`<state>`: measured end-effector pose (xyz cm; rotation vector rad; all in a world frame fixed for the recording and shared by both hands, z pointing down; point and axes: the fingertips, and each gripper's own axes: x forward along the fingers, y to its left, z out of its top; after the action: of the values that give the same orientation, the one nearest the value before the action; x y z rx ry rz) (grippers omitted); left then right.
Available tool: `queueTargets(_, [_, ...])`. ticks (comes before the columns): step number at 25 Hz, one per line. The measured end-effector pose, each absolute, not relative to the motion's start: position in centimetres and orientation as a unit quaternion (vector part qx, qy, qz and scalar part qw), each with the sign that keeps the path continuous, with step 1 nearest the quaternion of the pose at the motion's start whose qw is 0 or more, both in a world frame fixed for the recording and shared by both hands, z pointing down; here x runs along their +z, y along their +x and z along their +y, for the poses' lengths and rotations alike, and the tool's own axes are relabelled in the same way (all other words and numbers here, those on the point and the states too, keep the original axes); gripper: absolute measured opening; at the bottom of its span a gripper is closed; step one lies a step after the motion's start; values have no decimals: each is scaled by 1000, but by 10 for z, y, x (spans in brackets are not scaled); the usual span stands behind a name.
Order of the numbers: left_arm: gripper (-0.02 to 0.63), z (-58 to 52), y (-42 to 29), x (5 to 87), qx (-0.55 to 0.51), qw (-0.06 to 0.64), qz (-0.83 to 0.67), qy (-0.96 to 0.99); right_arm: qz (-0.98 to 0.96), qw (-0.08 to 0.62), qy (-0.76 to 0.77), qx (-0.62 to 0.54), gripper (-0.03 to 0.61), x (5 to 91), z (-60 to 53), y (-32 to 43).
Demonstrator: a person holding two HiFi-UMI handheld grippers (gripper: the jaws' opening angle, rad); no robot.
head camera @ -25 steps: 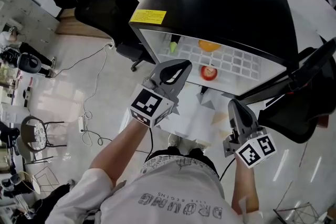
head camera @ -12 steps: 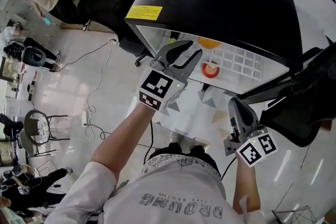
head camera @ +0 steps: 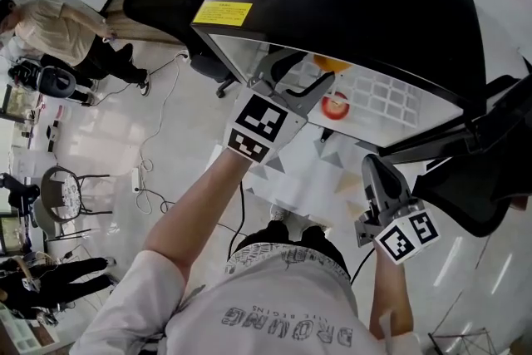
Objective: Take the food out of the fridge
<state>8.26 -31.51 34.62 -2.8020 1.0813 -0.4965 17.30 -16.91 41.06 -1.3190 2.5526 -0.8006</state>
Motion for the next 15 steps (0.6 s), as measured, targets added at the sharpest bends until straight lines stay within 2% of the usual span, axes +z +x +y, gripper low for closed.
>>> queueTargets(8, [308,-323,101,354,-213,68,352,-909,855,81,-435,-272,-12,415,-170,176])
queueTargets(15, [318,-335,109,361,-249,67,358,-898,853,79,-436,-276,-12,419,-169,182])
